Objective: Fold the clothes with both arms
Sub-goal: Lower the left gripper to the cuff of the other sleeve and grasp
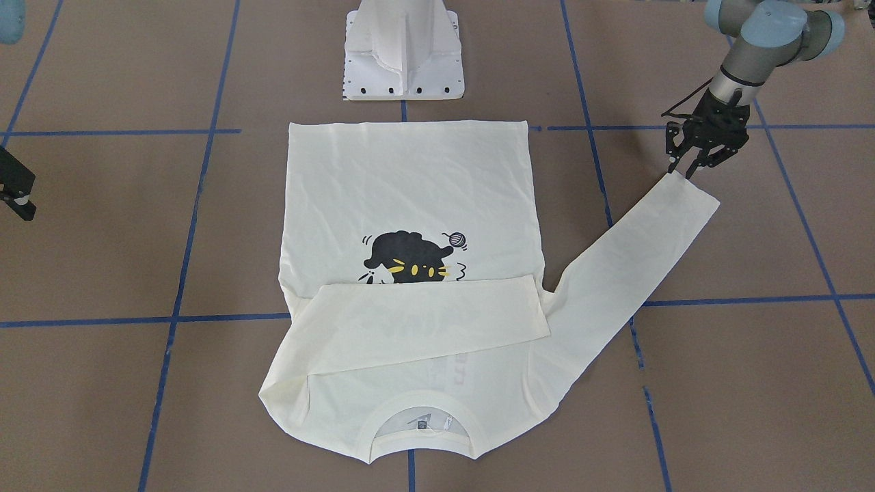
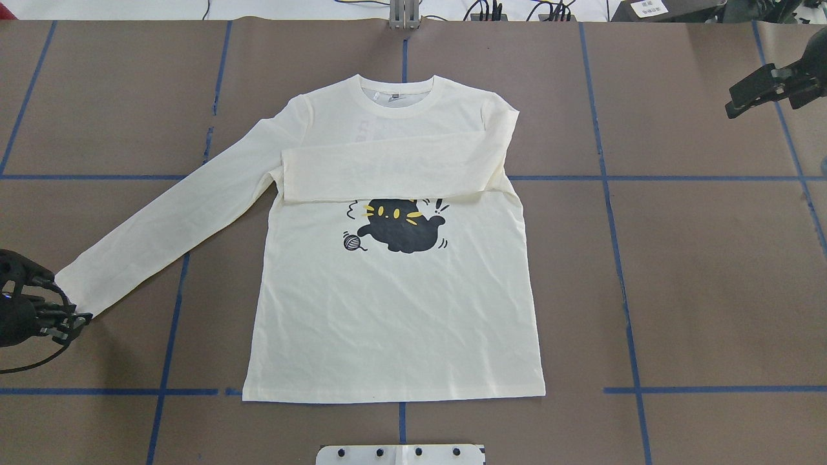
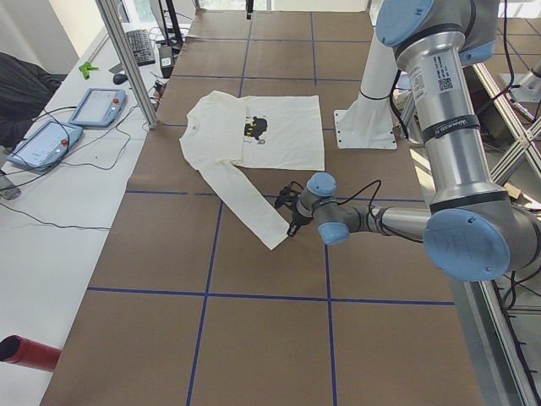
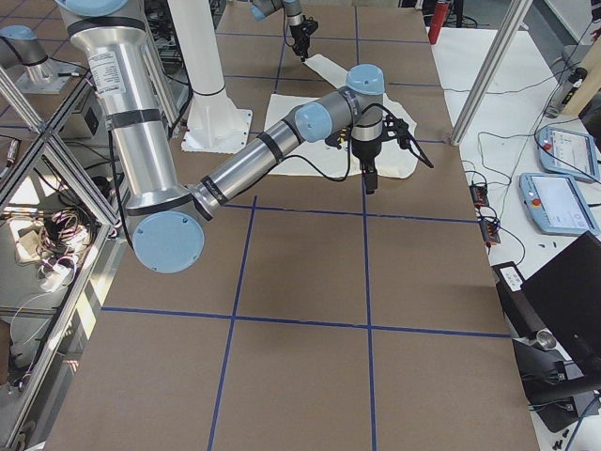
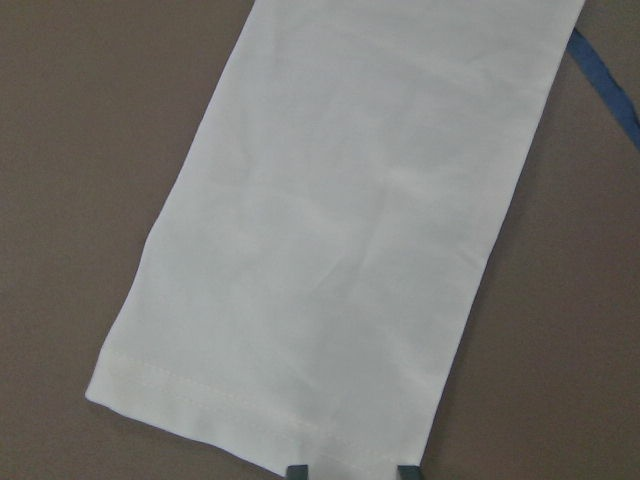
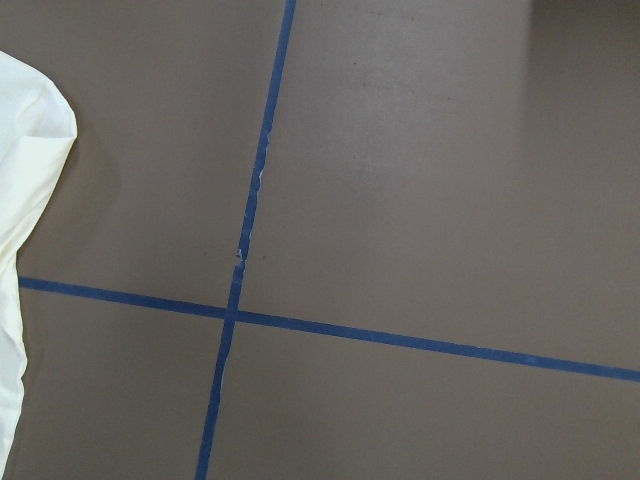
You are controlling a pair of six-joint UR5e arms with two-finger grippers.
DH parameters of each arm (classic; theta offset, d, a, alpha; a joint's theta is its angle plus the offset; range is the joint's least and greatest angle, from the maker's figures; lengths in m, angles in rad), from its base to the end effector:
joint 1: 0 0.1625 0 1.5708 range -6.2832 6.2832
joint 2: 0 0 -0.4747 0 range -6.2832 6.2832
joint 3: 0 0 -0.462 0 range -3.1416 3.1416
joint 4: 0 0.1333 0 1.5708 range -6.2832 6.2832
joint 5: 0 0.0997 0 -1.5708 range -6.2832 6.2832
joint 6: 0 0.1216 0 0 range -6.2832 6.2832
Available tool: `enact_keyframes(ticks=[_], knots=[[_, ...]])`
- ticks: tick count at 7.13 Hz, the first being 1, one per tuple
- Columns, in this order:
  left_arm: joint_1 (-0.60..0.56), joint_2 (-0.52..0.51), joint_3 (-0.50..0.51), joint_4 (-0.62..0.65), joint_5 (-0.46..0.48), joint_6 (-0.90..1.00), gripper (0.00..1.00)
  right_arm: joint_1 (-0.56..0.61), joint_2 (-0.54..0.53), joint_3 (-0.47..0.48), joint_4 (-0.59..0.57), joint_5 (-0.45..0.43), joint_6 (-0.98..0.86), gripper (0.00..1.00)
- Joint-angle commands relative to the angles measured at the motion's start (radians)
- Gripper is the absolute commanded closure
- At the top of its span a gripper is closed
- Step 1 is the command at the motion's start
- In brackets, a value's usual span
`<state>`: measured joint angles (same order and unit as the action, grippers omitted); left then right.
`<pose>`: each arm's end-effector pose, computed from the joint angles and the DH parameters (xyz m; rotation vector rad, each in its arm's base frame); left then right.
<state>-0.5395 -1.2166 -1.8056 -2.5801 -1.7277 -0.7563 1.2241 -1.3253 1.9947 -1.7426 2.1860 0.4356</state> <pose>0.3275 -0.3293 0.6609 0.4442 0.7875 0.3259 -0.1488 -0.5977 0.3760 0.2155 -0.7398 -0.0686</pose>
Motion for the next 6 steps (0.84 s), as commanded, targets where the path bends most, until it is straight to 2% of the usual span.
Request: enact_keyframes(ticks=[1,3,4,5,6], knots=[[0.003,-0.007,0.006,0.000,0.000,0.000,0.57,0.000,0.000,-0.002,0.000,0.000,0.000,0.00],[0.007,-0.017,0.015,0.000,0.000,-0.002,0.57,0.000,0.000,-0.004,0.000,-0.002,0.000,0.00],[0.007,-0.015,0.015,-0.002,0.000,0.000,0.82,0.000,0.001,-0.004,0.000,-0.002,0.000,0.00],[0.007,-0.017,0.015,-0.002,0.002,0.002,1.00,0.000,0.001,-0.004,0.000,-0.002,0.000,0.00],[0.004,-0.015,0.008,-0.002,0.000,0.009,1.00,0.000,0.001,-0.004,0.000,-0.002,0.000,0.00]])
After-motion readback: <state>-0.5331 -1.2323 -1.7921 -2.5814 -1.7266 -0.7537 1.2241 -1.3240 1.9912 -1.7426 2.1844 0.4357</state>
